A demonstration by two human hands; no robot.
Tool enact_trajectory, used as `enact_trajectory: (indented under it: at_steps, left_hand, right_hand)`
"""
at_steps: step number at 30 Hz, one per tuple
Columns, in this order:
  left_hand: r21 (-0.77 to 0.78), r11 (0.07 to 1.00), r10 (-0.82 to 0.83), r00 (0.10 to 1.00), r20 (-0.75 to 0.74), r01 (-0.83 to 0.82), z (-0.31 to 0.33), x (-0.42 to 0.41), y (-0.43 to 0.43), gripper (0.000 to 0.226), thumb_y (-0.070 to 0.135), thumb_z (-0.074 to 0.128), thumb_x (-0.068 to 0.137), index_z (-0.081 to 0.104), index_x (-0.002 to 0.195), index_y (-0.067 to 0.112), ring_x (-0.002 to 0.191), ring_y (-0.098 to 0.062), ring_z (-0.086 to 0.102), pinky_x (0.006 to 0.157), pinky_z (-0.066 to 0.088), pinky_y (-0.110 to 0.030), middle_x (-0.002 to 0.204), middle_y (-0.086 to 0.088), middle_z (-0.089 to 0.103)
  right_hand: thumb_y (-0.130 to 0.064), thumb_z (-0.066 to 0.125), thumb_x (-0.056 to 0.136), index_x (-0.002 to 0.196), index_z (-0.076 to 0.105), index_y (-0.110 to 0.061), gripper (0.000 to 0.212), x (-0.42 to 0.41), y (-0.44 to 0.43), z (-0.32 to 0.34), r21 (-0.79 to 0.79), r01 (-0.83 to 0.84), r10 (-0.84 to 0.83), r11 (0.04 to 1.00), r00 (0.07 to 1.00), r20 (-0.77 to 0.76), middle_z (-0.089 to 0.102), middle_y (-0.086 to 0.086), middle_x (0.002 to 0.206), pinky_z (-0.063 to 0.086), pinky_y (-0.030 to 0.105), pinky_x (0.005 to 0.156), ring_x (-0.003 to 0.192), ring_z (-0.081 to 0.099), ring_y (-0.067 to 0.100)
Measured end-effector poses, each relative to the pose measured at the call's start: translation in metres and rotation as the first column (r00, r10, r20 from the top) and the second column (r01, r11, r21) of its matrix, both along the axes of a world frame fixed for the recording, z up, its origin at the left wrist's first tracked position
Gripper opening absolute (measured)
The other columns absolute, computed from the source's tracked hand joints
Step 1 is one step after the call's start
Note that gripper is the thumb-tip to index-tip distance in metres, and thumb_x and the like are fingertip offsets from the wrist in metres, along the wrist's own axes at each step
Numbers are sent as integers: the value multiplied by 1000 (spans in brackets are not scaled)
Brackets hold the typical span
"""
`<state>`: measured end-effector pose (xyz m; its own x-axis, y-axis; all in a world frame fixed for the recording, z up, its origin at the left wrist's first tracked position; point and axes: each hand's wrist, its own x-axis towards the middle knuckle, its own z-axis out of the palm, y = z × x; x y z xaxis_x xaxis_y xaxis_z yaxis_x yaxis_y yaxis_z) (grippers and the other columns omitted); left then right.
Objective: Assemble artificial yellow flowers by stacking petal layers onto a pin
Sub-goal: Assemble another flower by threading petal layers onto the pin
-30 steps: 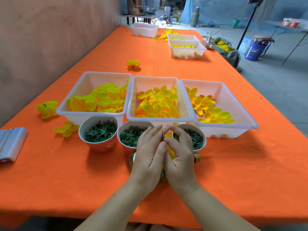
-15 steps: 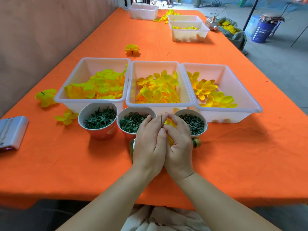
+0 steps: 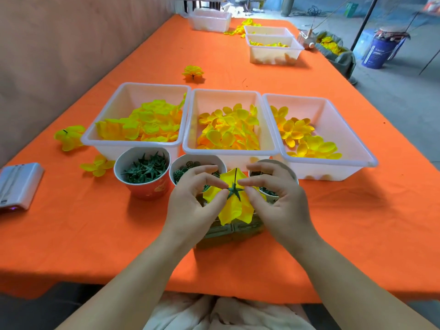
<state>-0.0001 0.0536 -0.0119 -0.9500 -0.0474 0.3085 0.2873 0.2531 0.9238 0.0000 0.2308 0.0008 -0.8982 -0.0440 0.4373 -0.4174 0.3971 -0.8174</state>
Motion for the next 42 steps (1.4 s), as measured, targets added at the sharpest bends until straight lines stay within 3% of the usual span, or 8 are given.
enact_trajectory:
  at_steps: [6, 11, 16, 23, 31, 35, 38, 42]
  left_hand:
    - [69, 997, 17, 999, -27, -15, 2, -2, 6, 7, 24, 75, 78, 76, 78, 30, 114, -16, 63, 88, 53, -54, 111, 7, 68]
    - [31, 1000, -2, 999, -34, 3, 1, -1, 9, 4, 21, 72, 78, 70, 75, 23, 114, -17, 62, 93, 49, -53, 111, 2, 67]
    - [-71, 997, 0, 999, -48, -3, 3, -3, 13, 5, 21, 67, 78, 64, 75, 20, 117, -7, 54, 97, 46, -37, 114, 0, 61]
    - [-138, 989, -55, 998, 27, 58, 6, -10, 4, 8, 24, 67, 78, 64, 73, 20, 123, -8, 50, 99, 43, -31, 119, 4, 59]
    - [-145, 980, -125, 990, 64, 133, 9, -8, -3, 8, 28, 68, 79, 68, 76, 21, 121, 0, 51, 90, 39, -17, 121, 7, 61]
    - [-13, 986, -162, 976, 149, 165, 12, -10, -14, 6, 28, 69, 83, 73, 86, 28, 116, -8, 61, 87, 51, -35, 116, 13, 67]
    - [38, 994, -108, 976, 191, 102, 18, -11, -17, 12, 18, 66, 87, 68, 96, 26, 92, -30, 68, 77, 53, -54, 101, -1, 72]
    - [-281, 955, -38, 980, 195, 93, 23, -16, -25, 32, 6, 62, 87, 59, 103, 34, 81, -1, 65, 64, 52, -18, 97, 13, 68]
  right_hand:
    - [-16, 81, 80, 81, 77, -23, 8, -5, -8, -3, -39, 7, -4, 999, 996, 88, 65, -4, 92, 46, 23, 82, 99, 61, 11]
    - [-24, 76, 80, 79, 70, -22, 6, -5, -11, -8, -35, 24, -21, 999, 996, 83, 64, -4, 101, 46, 30, 91, 107, 59, 11]
    - [-19, 69, 84, 81, 68, -17, 4, -8, -14, -19, -20, 11, -12, 1000, 999, -52, 60, -4, 124, 42, 36, 104, 127, 51, 12]
    - [-25, 63, 86, 82, 64, -14, 12, -17, -14, -26, -55, -77, 74, 996, 995, -65, 60, -3, 131, 39, 28, 106, 131, 50, 13]
    - [-15, 68, 85, 83, 65, -13, 4, -12, -6, -16, 17, -108, 109, 994, 993, -40, 63, -2, 127, 42, 39, 106, 127, 53, 14]
    - [-28, 74, 80, 87, 75, -27, 7, -13, 5, 4, 127, -106, 107, 986, 994, 0, 62, -13, 122, 40, 19, 98, 120, 55, 10]
    - [-31, 78, 79, 93, 77, -30, 15, -18, 8, 23, 173, -179, 172, 968, 983, 57, 65, -13, 99, 48, 21, 80, 96, 62, 13]
    - [-23, 80, 79, 80, 75, -25, 5, -28, 0, 39, 383, -265, 207, 885, 961, 186, 67, -12, 77, 46, 22, 67, 74, 60, 8]
